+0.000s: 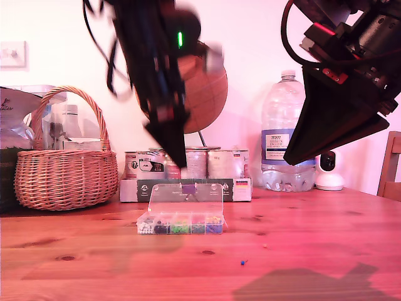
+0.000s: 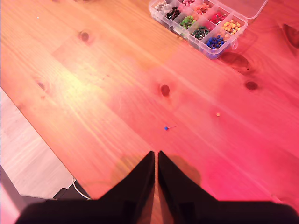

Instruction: Sort the loose pins on the table into their correct compartments

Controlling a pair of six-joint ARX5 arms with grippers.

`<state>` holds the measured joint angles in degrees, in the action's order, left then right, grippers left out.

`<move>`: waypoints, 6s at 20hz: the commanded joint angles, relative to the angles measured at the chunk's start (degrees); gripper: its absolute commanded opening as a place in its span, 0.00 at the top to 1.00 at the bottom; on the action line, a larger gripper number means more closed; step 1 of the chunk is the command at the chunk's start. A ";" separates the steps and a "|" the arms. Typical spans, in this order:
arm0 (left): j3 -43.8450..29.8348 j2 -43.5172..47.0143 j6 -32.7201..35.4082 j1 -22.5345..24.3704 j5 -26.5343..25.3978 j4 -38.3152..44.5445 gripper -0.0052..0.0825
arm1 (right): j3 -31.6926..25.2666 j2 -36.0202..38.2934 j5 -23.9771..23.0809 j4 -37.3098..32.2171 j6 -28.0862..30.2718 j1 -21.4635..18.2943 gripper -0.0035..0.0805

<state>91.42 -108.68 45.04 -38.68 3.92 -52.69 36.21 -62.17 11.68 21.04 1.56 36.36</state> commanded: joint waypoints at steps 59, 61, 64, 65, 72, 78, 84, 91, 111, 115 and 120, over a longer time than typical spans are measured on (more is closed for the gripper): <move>-73.48 34.51 -40.96 -2.21 22.62 84.37 0.96 | 35.85 -33.86 -4.37 30.49 -6.45 -8.28 0.93; -73.48 34.49 -40.96 -2.21 22.62 83.91 0.96 | 35.93 -34.36 -4.22 29.64 -6.27 -8.24 0.91; -73.48 34.49 -40.98 -2.19 22.56 82.34 0.96 | 35.93 -34.75 -4.35 28.98 -6.27 -8.24 0.87; -73.48 34.49 -40.98 -2.21 22.60 81.90 0.96 | 35.93 -34.75 -4.35 28.81 -6.27 -8.20 0.87; -73.48 34.49 -40.98 -2.21 22.62 81.02 0.96 | 35.93 -34.77 2.54 24.15 -7.56 -7.67 0.85; -73.44 34.49 -41.72 -2.21 22.62 81.00 0.96 | 35.93 -34.77 2.82 18.80 -5.92 -7.80 0.85; -73.44 34.49 -41.68 -2.21 22.64 80.98 0.96 | 35.93 -36.68 1.25 24.00 -4.48 -7.61 0.85; -73.44 34.49 -41.83 -2.21 22.64 80.89 0.96 | 35.93 -40.74 1.07 24.48 -7.61 -7.23 0.78; -73.44 34.49 -41.83 -2.21 22.64 80.08 0.96 | 43.89 -52.04 -6.54 30.69 -10.60 -5.62 0.79; -73.44 34.49 -41.86 -2.21 22.64 80.06 0.96 | 43.89 -52.41 -6.36 29.33 -10.64 -5.62 0.79; -73.44 34.49 -41.86 -2.21 22.64 80.08 0.96 | 43.89 -52.54 -6.29 29.38 -10.62 -5.60 0.79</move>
<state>18.11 -73.97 3.36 -40.84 26.50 27.07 80.40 -113.65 5.39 50.61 -8.99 30.48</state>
